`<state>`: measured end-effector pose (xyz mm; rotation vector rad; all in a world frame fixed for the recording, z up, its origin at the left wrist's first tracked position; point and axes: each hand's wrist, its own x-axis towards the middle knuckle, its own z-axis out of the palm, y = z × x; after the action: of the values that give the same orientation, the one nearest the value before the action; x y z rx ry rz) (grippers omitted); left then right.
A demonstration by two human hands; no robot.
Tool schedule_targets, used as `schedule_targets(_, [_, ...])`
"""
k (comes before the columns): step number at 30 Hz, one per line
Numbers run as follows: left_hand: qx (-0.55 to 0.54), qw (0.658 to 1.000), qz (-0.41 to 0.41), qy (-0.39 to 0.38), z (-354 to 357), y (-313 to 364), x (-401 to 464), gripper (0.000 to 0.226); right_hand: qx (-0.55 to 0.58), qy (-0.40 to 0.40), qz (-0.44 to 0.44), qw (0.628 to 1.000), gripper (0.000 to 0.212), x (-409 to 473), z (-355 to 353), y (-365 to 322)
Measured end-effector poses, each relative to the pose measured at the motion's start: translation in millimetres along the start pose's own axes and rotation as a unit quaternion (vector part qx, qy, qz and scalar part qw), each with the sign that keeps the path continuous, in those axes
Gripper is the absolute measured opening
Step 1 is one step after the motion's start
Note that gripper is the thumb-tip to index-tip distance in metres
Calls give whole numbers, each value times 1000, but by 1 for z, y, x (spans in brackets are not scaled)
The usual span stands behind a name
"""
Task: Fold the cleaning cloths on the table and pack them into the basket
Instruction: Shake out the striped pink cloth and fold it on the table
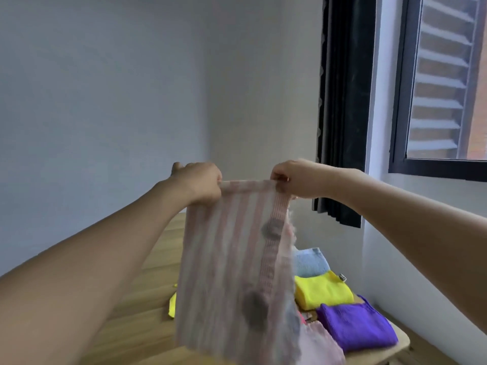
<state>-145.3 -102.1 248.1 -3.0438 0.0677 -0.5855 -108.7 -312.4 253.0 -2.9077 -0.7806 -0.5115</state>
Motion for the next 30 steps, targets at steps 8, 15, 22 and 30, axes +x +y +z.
schedule_targets(8, [130, 964, 75, 221, -3, -12, 1, 14, 36, 211, -57, 975, 25, 18, 5, -4])
schedule_targets(15, [-33, 968, 100, -228, 70, -24, -69, 10, 11, -117, -71, 991, 23, -21, 81, -33])
schedule_targets(22, [-137, 842, 20, -521, 201, -28, -135, 24, -52, -431, -60, 899, 34, -50, 220, -66])
schedule_targets(30, [-132, 907, -114, -382, 224, -80, -92, 26, -34, -240, -88, 966, 25, 12, 243, -72])
